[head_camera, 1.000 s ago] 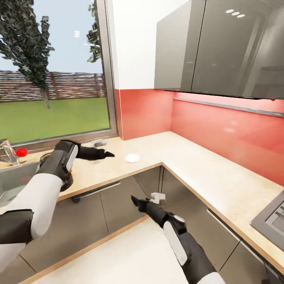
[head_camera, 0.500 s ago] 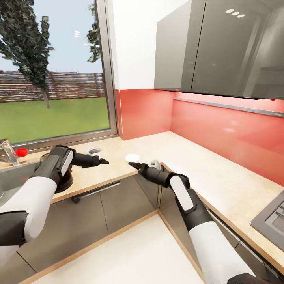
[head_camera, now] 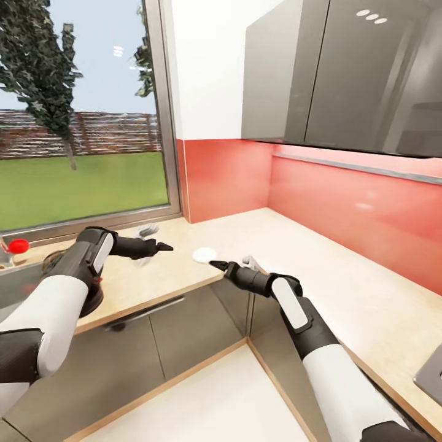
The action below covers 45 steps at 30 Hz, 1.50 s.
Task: Set up a coffee station on the kitchen countertop: keep the coffee maker on the countertop, move the bottle of coffee from the kitchen shelf to the counter next to the coffee maker, place a paper coffee filter on top of the coffee maker, put the saucer next to the coffee maker with the coffee cup on the saucer, and place the electric kettle next to the coffee maker.
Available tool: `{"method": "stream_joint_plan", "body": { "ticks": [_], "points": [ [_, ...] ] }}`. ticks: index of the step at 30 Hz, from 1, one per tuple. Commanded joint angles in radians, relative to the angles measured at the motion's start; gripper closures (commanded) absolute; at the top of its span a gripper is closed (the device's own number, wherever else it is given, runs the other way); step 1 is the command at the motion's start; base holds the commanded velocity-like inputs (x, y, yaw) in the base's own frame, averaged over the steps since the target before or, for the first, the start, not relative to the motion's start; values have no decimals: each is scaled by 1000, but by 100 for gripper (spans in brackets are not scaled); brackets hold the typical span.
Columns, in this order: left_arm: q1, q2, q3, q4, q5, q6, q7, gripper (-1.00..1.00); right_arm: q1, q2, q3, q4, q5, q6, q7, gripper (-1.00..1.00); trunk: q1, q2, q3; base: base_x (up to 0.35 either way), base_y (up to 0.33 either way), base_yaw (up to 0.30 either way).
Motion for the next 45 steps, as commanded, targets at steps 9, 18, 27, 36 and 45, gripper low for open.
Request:
{"method": "stream_joint_plan", "body": {
  "ticks": [9,18,27,36,45],
  "points": [
    [-1,-2,1,0,37,6,0,-100,-1,-8,1,4,7,6,4,-100,1,-2,-2,337,0,0],
    [0,-2,-1,2,55,6,2,-100,-1,-8,2,5,8,7,4,-100,1,-2,-2,337,0,-132],
    [1,-4,-1,4,55,6,1,-100,-1,-8,5,13,9,8,3,-100,1,-2,-2,337,0,-21],
    [28,-7,-1,4,54,1,1,-100,0,-8,8,103,9,7,5,-100,1,-2,-2,291,0,0],
    [51,-4,-1,8,51,-23,4,-100,0,-8,9,112,9,8,5,-100,1,-2,-2,48,0,0]
  ]
}}
